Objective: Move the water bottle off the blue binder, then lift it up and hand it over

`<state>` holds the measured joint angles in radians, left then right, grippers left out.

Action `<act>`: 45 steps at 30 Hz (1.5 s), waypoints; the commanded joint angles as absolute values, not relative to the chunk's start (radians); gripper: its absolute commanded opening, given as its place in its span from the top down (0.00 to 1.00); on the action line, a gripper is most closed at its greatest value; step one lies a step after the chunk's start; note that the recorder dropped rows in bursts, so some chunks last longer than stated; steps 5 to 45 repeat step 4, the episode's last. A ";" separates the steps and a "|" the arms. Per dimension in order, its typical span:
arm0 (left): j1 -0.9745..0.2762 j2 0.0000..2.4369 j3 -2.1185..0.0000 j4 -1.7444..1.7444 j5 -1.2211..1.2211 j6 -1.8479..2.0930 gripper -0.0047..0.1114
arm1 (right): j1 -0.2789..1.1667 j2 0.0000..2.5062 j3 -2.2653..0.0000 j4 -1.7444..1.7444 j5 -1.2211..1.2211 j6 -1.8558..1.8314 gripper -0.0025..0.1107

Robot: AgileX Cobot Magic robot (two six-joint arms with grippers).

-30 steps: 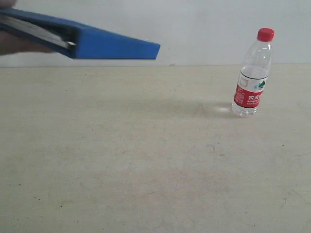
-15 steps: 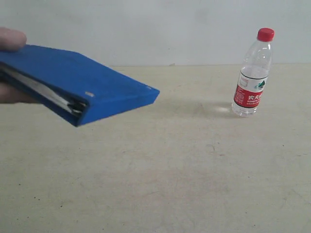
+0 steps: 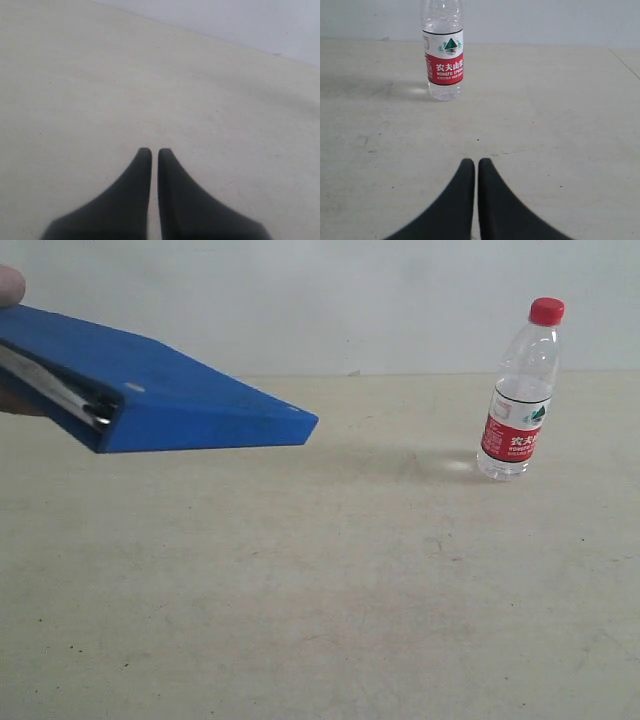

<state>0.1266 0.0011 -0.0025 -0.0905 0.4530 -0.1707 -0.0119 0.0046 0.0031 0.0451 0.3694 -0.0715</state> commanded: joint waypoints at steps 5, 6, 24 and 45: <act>0.130 0.000 -0.001 -0.094 0.450 -0.165 0.92 | -0.017 0.000 0.000 0.043 0.362 -0.070 0.98; 0.130 0.000 -0.001 -0.094 0.450 -0.165 0.92 | -0.017 0.000 0.000 0.043 0.362 -0.070 0.98; 0.130 0.000 -0.001 -0.094 0.450 -0.165 0.92 | -0.017 0.000 0.000 0.043 0.362 -0.070 0.98; 0.130 0.000 -0.001 -0.094 0.450 -0.165 0.92 | -0.017 0.000 0.000 0.043 0.362 -0.070 0.98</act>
